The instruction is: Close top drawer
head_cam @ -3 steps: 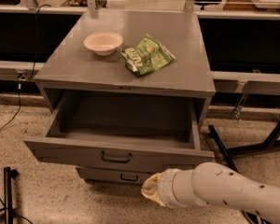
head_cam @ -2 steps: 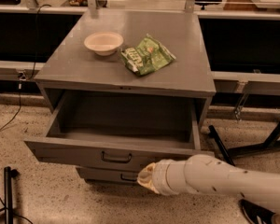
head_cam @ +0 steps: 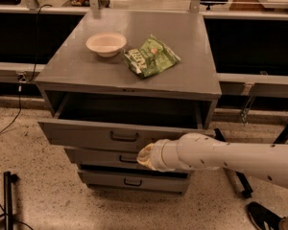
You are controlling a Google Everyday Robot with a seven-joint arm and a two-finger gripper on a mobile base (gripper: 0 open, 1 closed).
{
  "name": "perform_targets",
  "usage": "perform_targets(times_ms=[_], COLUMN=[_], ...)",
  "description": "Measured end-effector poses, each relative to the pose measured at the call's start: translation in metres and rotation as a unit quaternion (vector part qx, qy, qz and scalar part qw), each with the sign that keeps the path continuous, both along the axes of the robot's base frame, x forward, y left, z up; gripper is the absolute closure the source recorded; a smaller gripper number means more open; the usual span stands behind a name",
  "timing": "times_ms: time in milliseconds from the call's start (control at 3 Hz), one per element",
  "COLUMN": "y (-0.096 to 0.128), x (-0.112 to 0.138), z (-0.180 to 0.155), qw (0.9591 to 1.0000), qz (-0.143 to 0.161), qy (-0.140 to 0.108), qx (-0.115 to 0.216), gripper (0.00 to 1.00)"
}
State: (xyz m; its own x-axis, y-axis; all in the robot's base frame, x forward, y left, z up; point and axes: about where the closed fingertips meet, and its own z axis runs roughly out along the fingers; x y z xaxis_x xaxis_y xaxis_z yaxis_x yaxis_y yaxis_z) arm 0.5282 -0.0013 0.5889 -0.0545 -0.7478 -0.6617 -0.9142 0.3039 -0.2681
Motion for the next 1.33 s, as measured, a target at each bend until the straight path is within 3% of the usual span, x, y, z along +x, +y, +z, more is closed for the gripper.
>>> perform_targets(times_ms=[333,1333], y=[0.001,-0.022], x=[-0.002,0.044], z=[-0.001,-0.006], qw=[1.0,0.9996], qz=[0.002,-0.004], qy=[0.001,-0.026], qx=[0.0,-0.008], gripper=[1.0,1.0])
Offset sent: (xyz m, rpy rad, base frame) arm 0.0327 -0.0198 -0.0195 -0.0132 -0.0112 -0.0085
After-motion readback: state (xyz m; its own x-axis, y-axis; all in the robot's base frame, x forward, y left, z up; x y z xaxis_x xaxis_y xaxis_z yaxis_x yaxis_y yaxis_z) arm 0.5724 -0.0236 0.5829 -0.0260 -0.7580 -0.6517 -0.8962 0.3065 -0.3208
